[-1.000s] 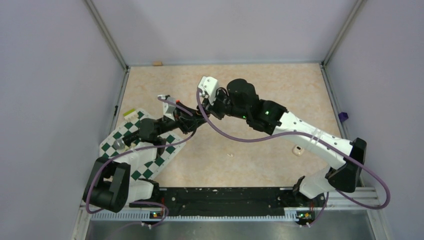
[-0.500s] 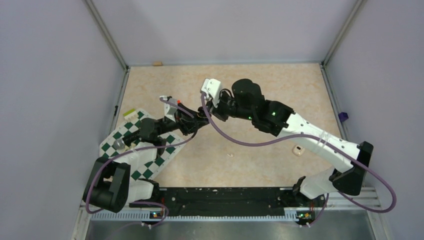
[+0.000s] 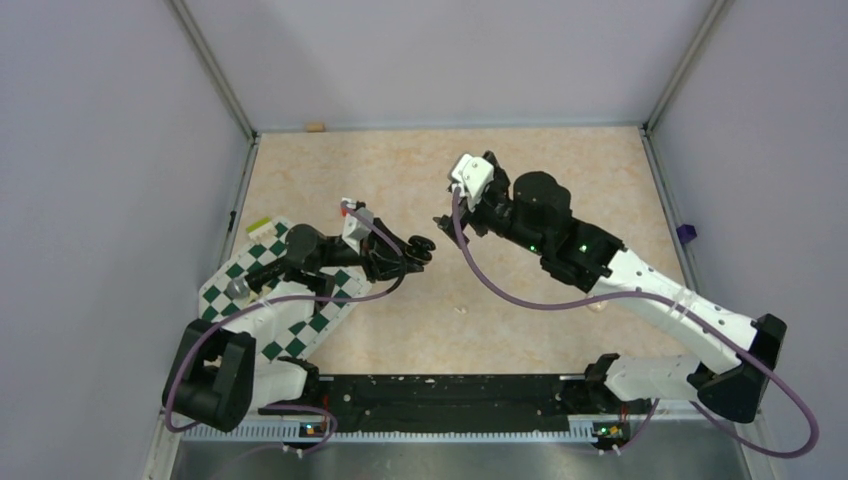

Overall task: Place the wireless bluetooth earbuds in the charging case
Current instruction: Close the charging case.

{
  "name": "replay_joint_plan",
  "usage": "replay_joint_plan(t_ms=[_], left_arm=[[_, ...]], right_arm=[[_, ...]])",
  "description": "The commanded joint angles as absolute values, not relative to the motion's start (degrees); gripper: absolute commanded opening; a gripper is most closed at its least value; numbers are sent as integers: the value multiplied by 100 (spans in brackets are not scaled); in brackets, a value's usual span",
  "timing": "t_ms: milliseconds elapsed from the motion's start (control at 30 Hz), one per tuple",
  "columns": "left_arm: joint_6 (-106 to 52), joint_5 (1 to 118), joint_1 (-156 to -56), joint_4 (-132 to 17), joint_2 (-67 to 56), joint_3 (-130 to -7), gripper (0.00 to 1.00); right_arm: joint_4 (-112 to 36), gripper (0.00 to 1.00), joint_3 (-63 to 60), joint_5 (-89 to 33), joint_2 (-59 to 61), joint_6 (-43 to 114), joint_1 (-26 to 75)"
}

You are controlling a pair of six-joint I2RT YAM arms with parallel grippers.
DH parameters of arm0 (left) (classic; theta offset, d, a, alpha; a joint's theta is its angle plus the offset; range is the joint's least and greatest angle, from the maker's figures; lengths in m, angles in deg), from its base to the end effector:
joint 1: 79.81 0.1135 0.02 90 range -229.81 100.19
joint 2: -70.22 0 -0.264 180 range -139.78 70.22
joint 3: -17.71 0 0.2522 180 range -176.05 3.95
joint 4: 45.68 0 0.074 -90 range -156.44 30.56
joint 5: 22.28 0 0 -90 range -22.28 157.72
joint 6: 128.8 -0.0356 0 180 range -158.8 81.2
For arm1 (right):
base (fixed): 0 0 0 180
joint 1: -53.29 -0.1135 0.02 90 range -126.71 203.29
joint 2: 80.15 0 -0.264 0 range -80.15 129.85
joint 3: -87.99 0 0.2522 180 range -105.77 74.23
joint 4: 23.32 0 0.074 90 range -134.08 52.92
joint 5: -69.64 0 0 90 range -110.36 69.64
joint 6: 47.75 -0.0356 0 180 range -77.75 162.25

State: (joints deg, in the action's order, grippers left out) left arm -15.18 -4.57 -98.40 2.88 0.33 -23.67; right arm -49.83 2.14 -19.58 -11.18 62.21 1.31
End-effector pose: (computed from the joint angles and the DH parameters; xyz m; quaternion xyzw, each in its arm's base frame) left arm 0.2077 -0.1056 0.2701 0.4625 0.4837 -0.5537 0.4956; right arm 0.1695 0.2161 0.4148 -0.4452 0.6209 0.1730 0.6217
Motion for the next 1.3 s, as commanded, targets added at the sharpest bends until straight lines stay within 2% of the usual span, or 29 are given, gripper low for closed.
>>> replay_joint_plan(t_ms=[0, 1000, 1133, 1267], left_arm=[[-1683, -725, -9901, 296, 188, -2607, 2], [-2418, -850, -10046, -734, 146, -2681, 4], [-2524, -643, -10045, -972, 125, -2721, 4], [-3014, 379, -10043, -2056, 33, -3002, 5]], right_arm=[[-4180, 96, 839, -1742, -1271, 6291, 357], [-4724, 96, 1142, -4007, -1263, 6442, 416], [-4676, 96, 1098, -3802, -1341, 6386, 408], [-4452, 97, 975, -2516, -1405, 6311, 445]])
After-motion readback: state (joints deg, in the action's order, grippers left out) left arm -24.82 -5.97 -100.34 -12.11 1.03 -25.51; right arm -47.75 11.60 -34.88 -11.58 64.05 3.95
